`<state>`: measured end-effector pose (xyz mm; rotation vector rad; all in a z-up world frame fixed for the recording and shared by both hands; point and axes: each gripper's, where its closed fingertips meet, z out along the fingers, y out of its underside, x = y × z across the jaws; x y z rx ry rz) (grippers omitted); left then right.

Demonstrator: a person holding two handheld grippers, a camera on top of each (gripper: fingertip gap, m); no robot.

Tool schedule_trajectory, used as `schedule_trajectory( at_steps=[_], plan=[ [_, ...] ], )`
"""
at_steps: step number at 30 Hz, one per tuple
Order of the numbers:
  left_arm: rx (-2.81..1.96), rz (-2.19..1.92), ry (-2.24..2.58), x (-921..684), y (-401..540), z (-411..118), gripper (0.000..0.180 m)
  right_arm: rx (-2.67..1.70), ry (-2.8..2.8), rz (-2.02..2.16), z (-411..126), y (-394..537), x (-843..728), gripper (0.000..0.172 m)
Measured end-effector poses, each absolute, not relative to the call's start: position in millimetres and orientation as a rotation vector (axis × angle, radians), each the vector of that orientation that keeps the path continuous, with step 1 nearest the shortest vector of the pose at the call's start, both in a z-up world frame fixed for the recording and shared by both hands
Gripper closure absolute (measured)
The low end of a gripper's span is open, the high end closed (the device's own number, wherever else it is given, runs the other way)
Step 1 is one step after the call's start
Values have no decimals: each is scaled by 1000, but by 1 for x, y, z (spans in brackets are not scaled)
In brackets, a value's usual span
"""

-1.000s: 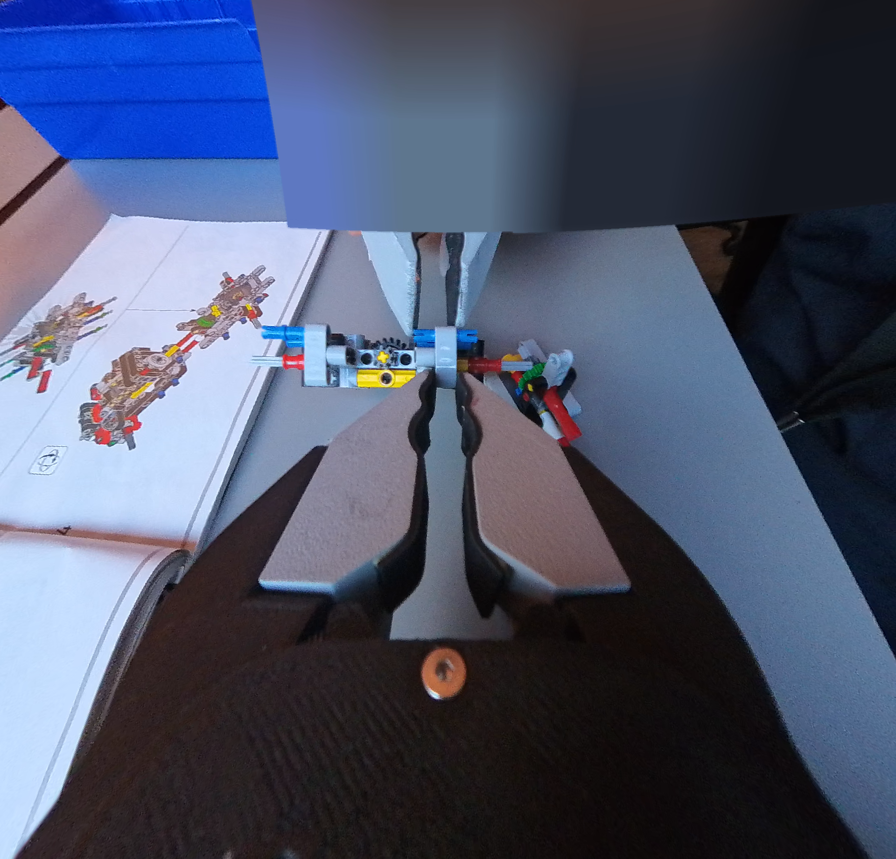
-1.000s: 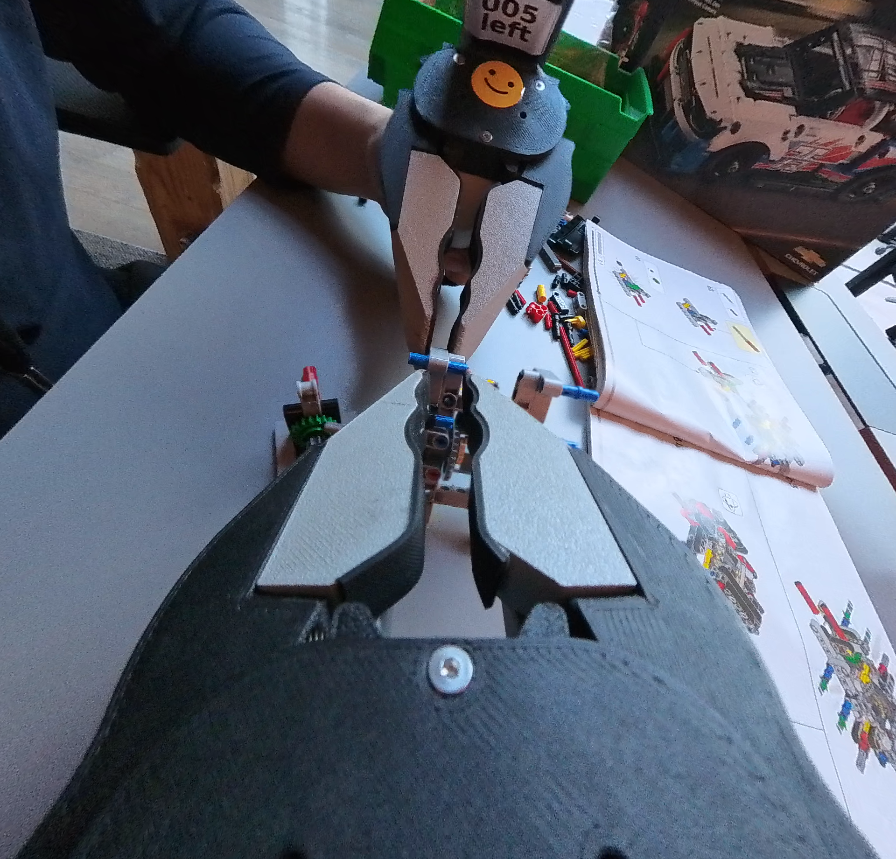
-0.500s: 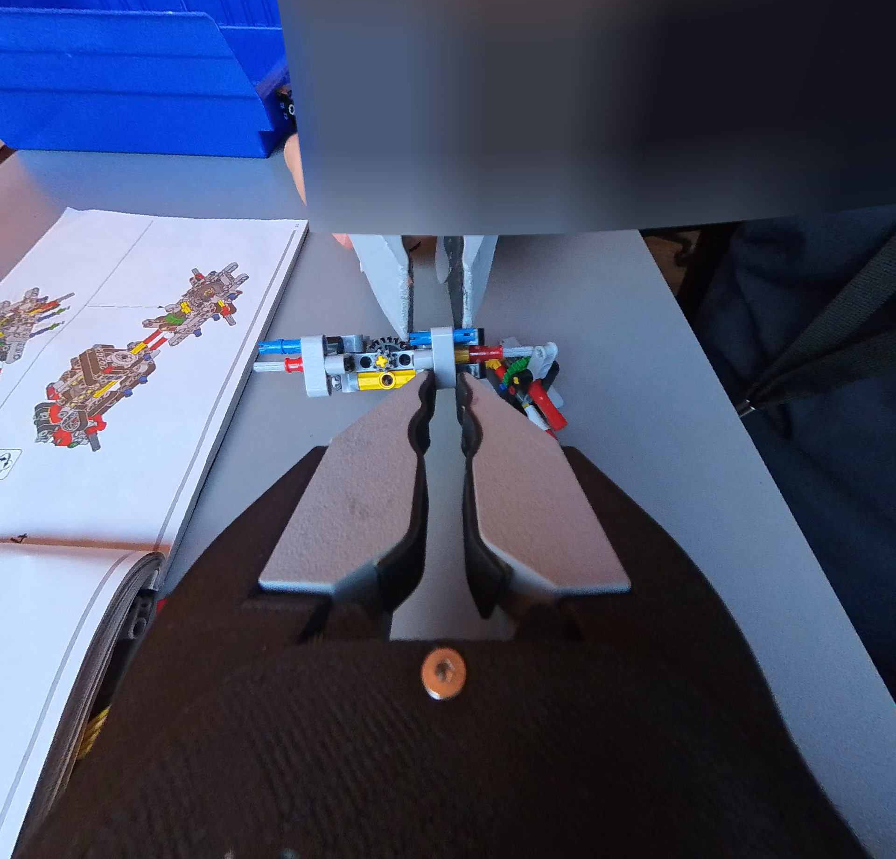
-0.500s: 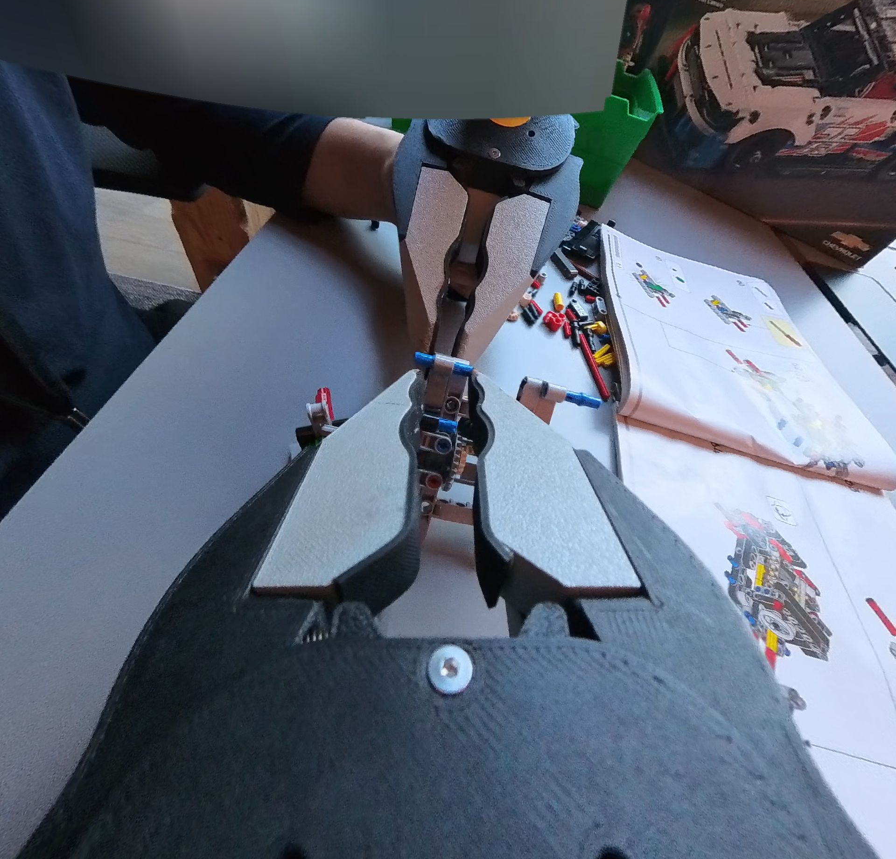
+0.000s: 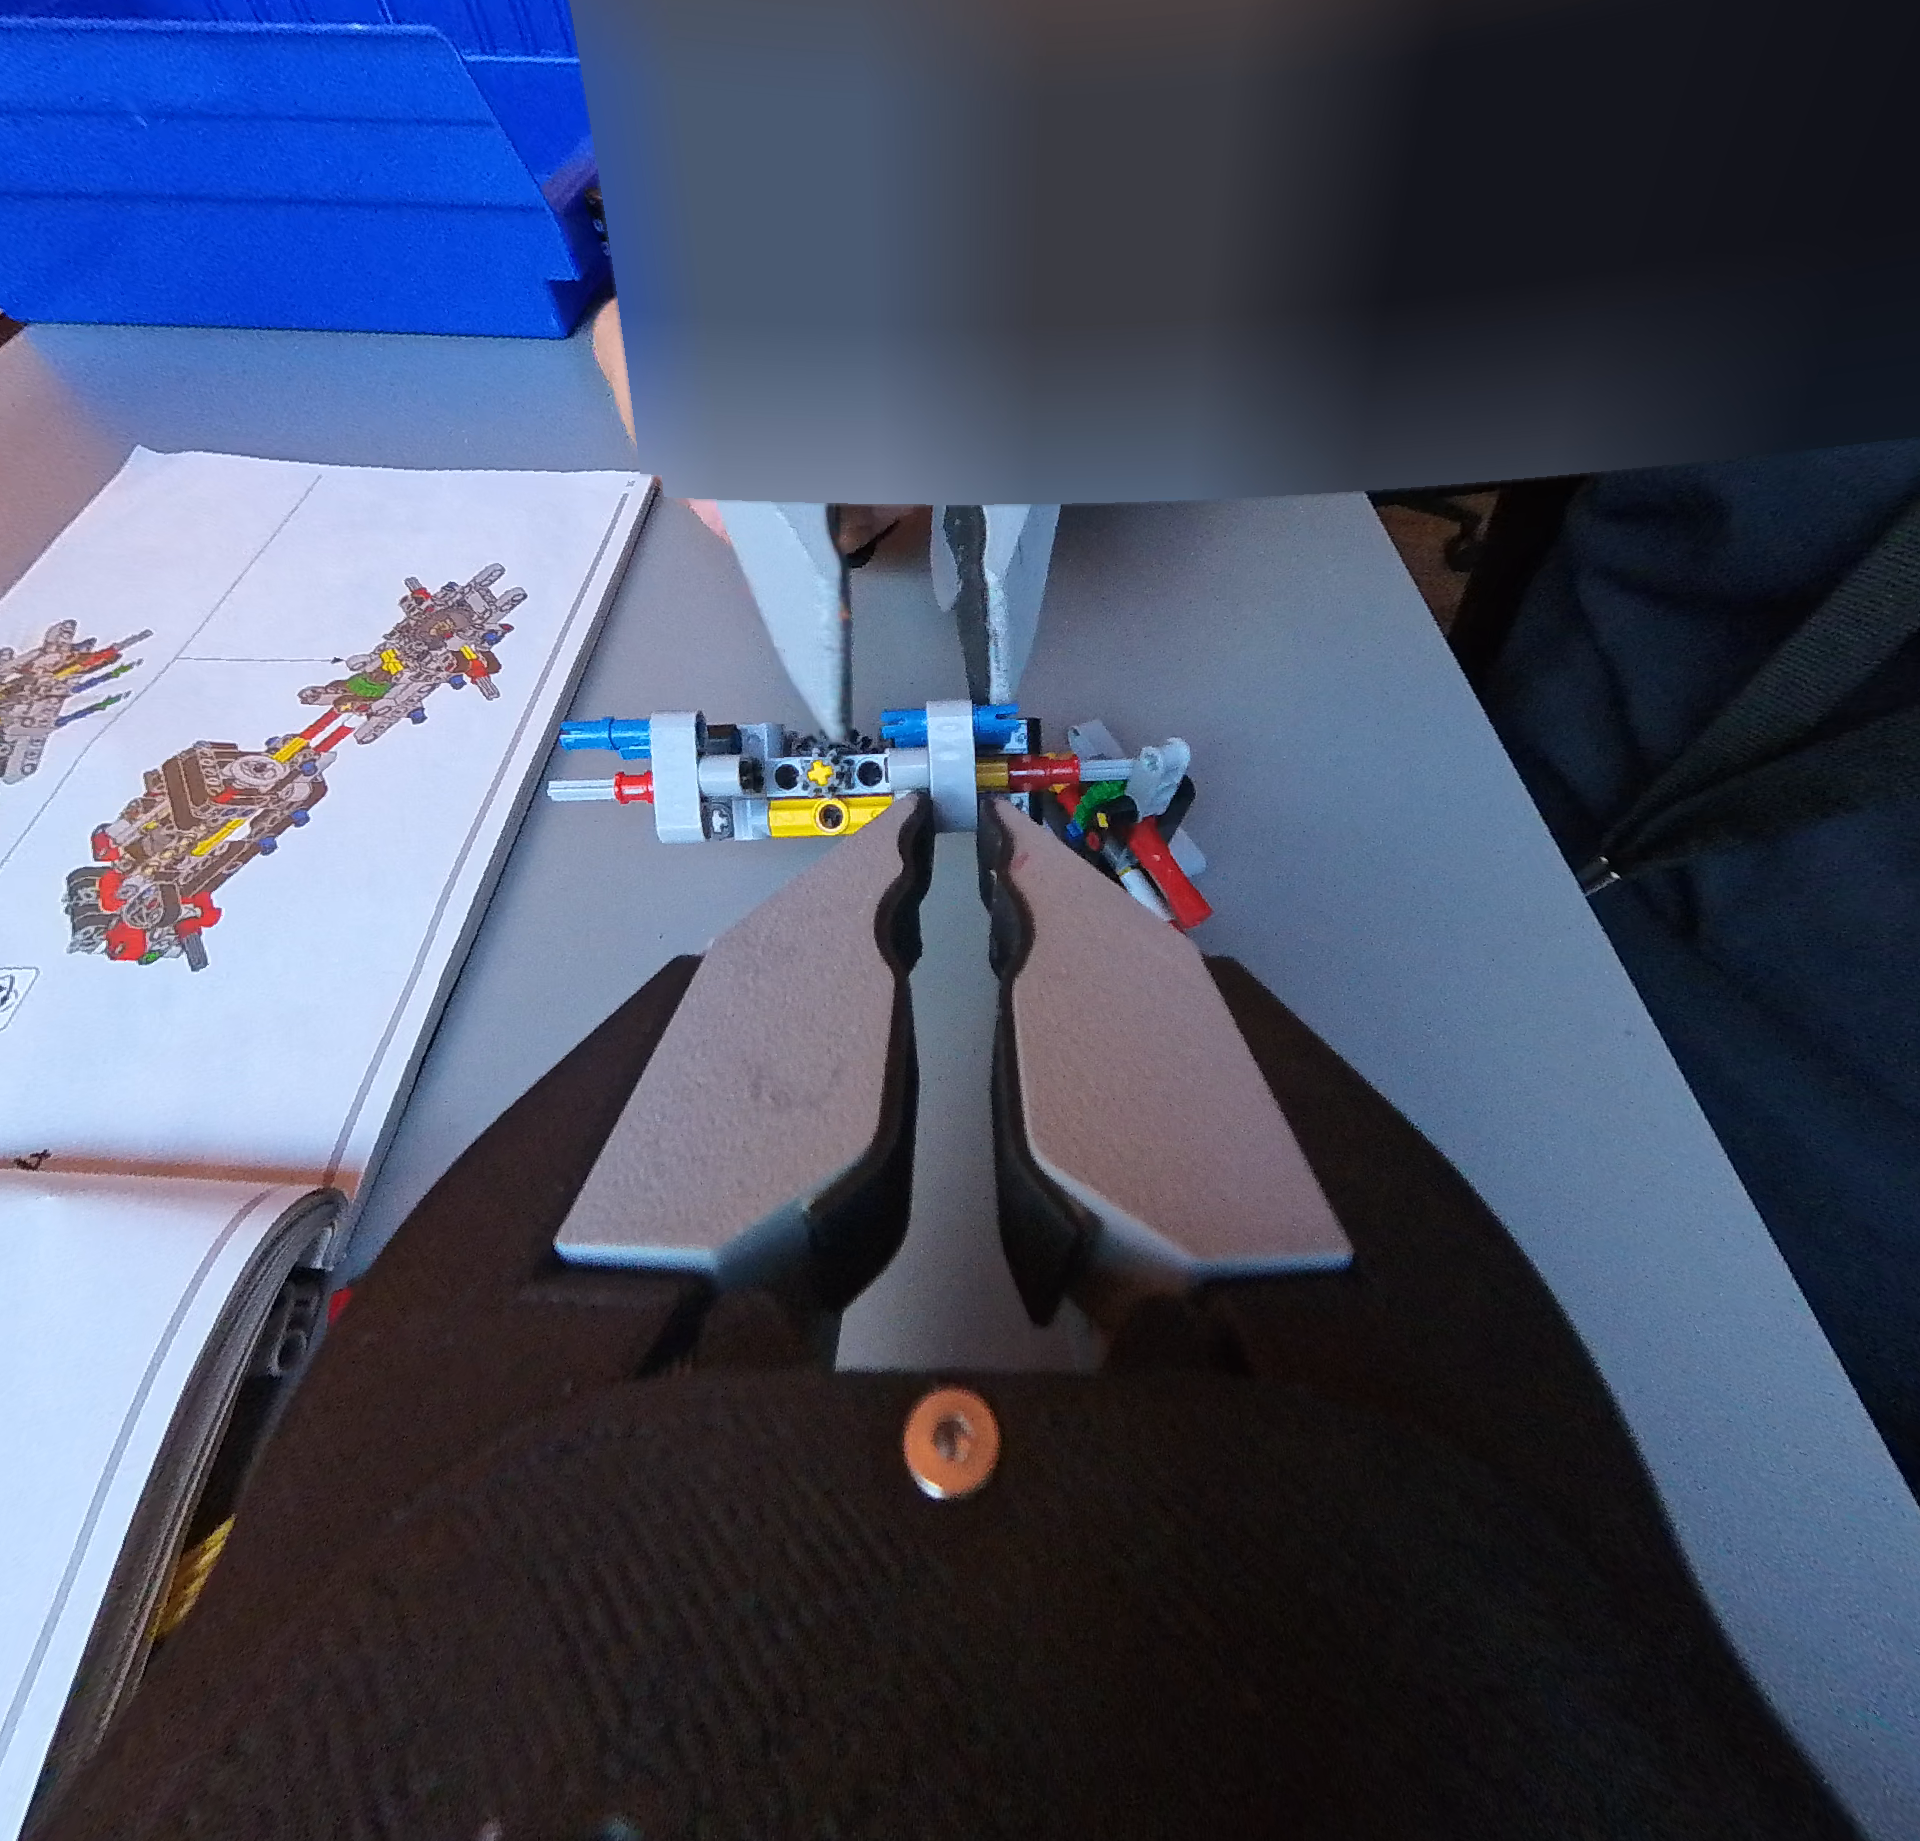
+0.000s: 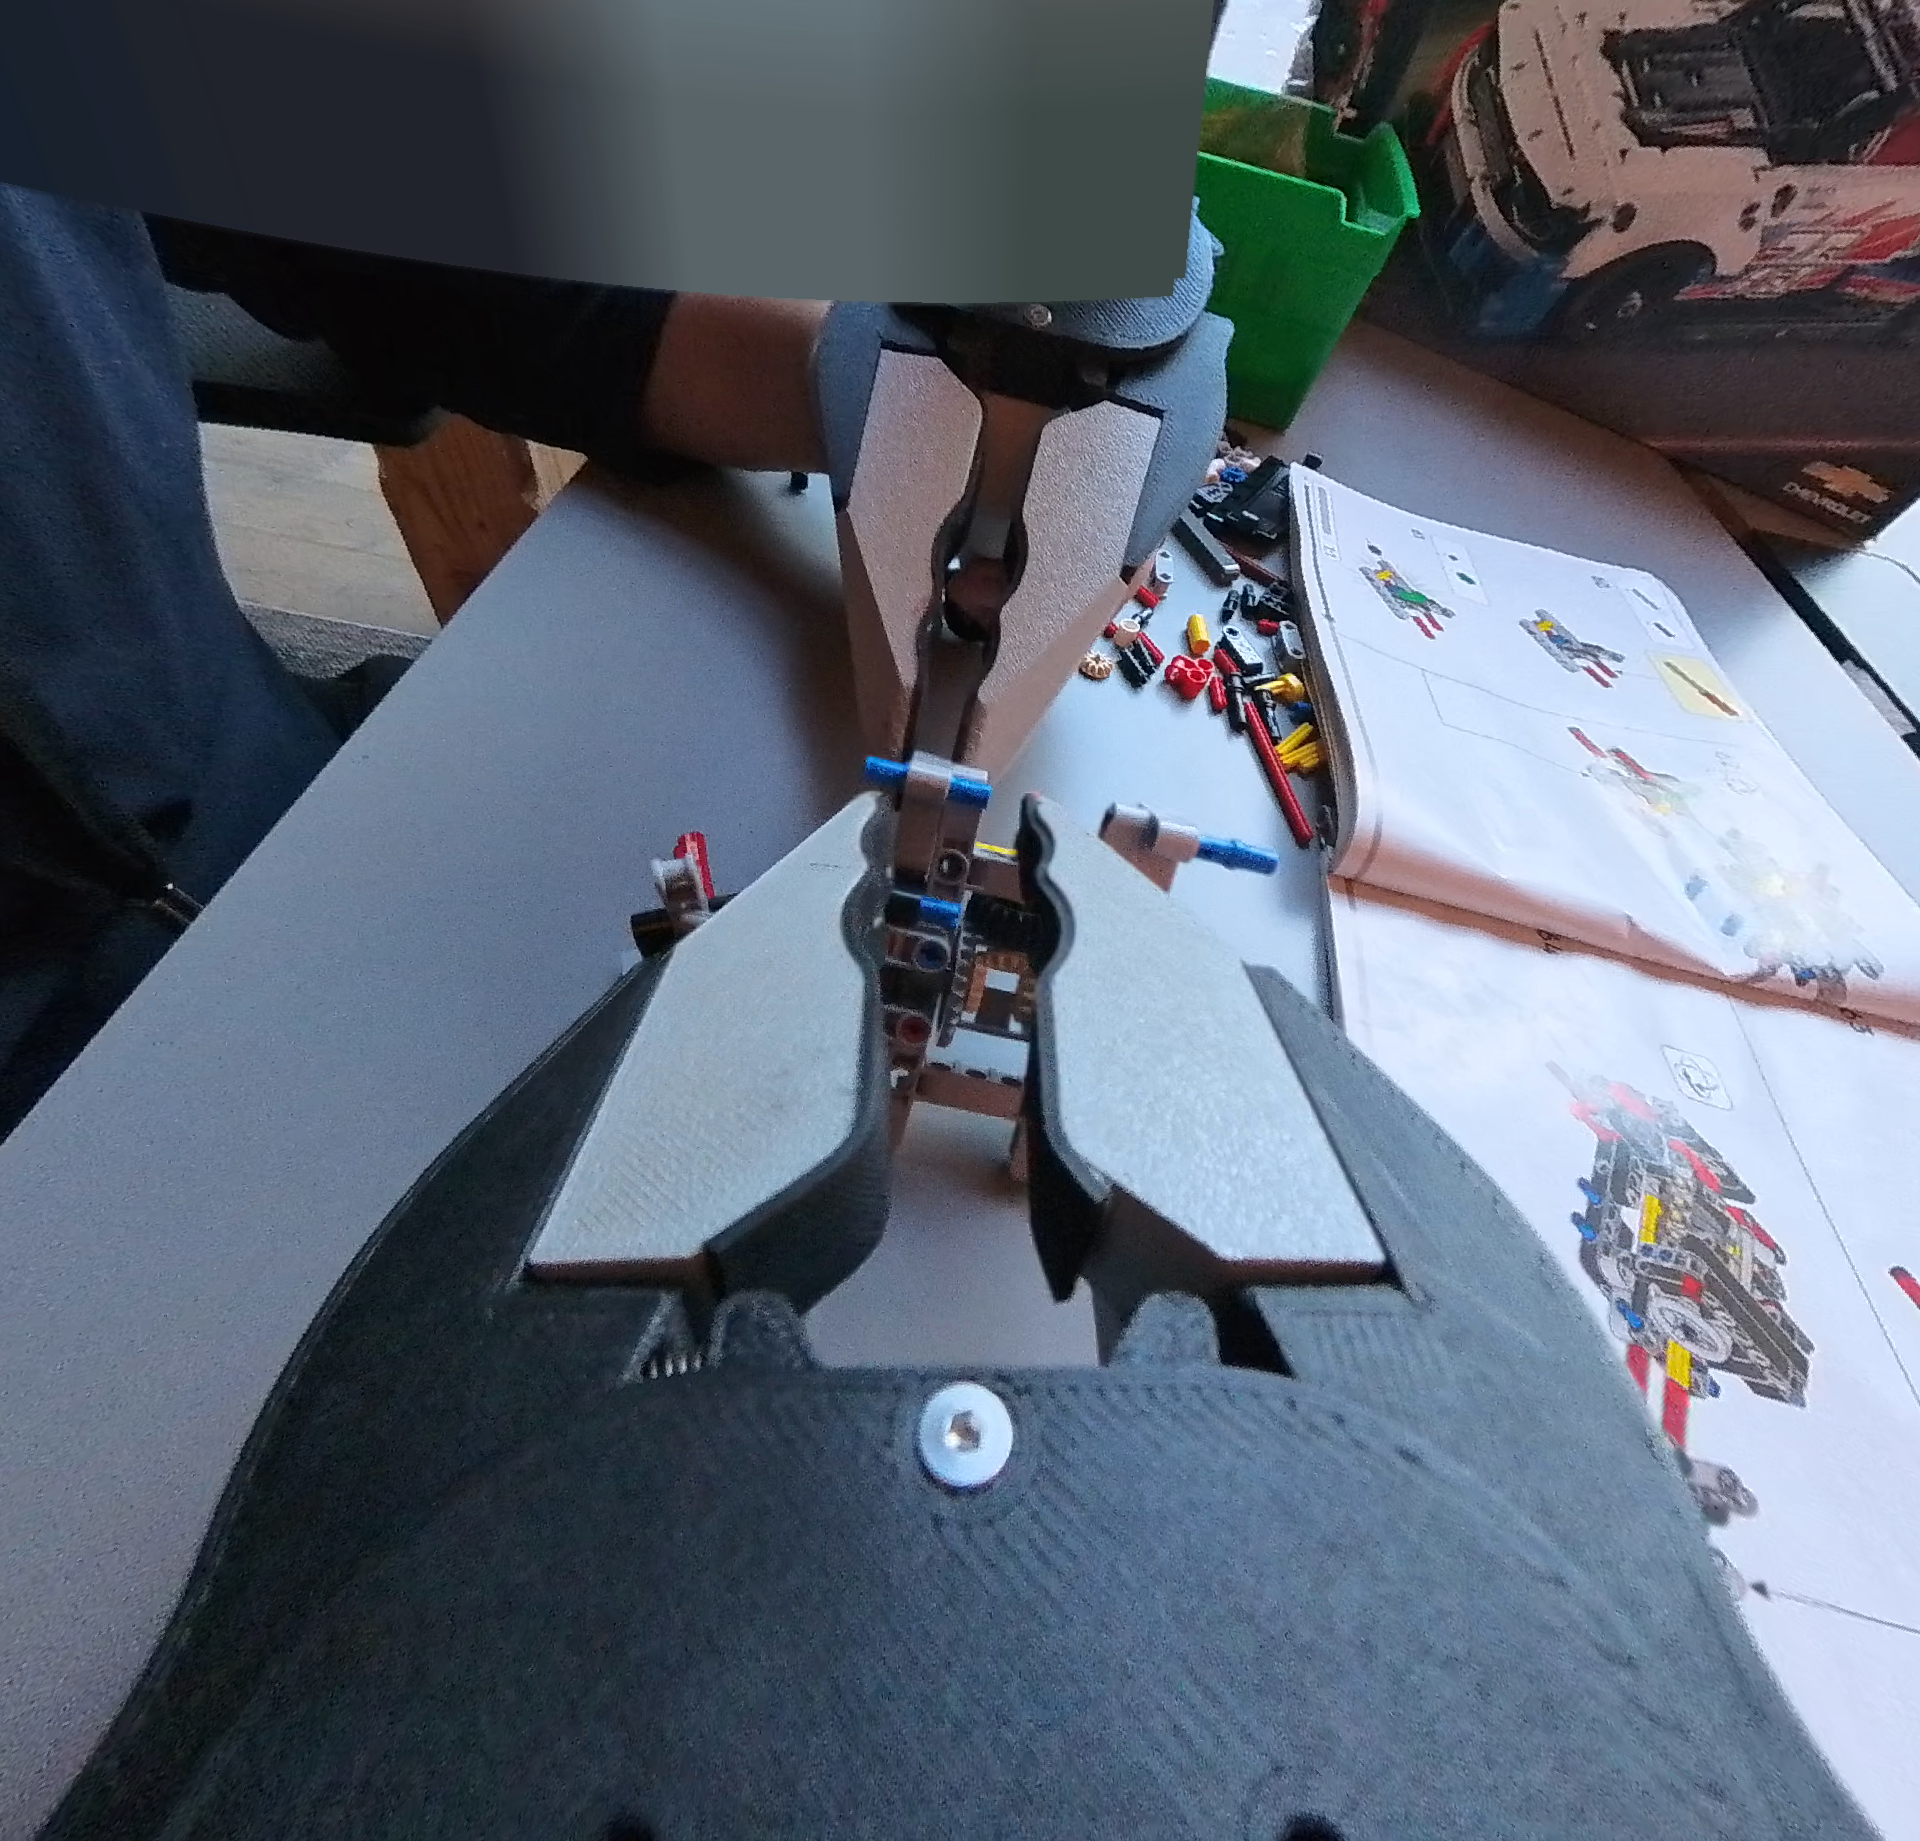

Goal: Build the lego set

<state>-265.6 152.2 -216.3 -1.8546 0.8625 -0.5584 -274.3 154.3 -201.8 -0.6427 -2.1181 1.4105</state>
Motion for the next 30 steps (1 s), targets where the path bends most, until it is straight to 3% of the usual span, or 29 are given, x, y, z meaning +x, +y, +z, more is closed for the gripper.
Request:
schedule_trajectory(
  at_steps=[19,30],
  plan=[
    [-1845,-665,676,-278,160,-202,176,-710,-1952,1484,-191,154,-289,159],
    [-1975,-600,658,-285,161,-223,176,-578,-2016,976,-210,153,-295,159]
  ],
)
